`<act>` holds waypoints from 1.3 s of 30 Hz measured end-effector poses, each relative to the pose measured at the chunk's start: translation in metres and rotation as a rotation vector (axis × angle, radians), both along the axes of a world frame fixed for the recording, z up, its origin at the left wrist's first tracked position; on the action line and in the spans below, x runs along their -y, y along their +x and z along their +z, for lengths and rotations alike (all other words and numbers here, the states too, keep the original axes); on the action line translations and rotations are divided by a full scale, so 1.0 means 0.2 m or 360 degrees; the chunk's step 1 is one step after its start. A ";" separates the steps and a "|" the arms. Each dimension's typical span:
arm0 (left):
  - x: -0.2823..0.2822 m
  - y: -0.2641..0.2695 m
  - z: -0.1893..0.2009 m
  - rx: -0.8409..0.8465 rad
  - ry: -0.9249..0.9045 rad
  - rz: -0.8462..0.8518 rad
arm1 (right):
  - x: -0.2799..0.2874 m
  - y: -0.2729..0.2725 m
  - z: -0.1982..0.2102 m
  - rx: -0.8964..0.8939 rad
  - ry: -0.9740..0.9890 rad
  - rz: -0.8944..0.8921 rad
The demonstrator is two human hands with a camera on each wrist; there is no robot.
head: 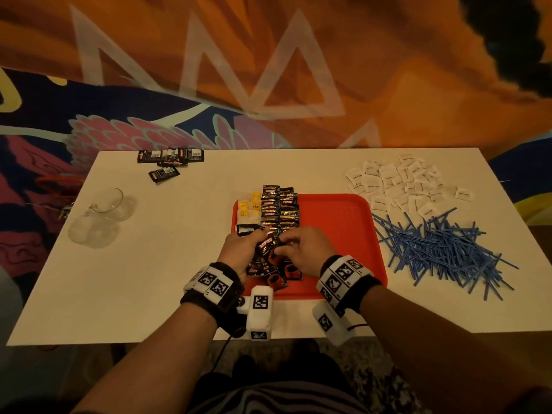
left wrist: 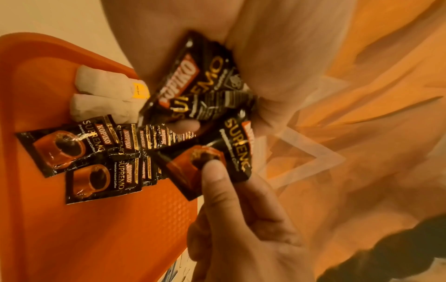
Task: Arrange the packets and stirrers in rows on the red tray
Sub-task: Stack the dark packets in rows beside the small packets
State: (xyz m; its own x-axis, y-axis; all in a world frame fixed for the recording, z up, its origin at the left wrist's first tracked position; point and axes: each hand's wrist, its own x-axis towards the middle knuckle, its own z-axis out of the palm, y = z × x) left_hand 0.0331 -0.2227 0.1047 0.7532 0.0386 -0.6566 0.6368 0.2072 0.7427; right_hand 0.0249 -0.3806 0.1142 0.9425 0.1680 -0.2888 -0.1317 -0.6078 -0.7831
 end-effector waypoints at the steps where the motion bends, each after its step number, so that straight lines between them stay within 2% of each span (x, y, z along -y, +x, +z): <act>1: 0.01 0.00 -0.01 0.0000 0.0000 0.0001 | 0.00 0.00 -0.01 -0.0012 0.0005 0.0009; 5: 0.01 0.01 -0.08 0.0162 0.0122 -0.0029 | 0.01 0.01 -0.04 -0.0083 -0.0018 0.0023; 8: 0.00 0.01 -0.11 0.0268 0.0233 -0.0157 | 0.04 0.03 -0.08 -0.0127 -0.0043 0.0066; 15: 0.03 0.03 -0.16 0.0175 0.0106 -0.0121 | 0.09 0.05 -0.18 -0.0258 0.0108 0.0005; 19: 0.02 0.06 -0.25 0.0214 0.0502 -0.0091 | 0.15 0.07 -0.32 -0.0290 -0.0077 -0.0210; 23: -0.01 0.03 -0.36 0.0159 0.1178 -0.0469 | 0.24 0.06 -0.46 -0.0488 -0.0311 -0.0308; 27: -0.01 -0.04 -0.45 0.0071 0.1538 -0.0789 | 0.25 0.03 -0.57 -0.0614 -0.0412 -0.0304; 31: 0.03 -0.10 -0.54 0.0077 0.1646 -0.0949 | 0.22 0.02 -0.63 -0.0706 -0.0614 -0.0190; 39: 0.07 -0.09 -0.64 0.0280 0.1777 -0.1033 | 0.16 0.01 -0.73 -0.0739 -0.0290 -0.0455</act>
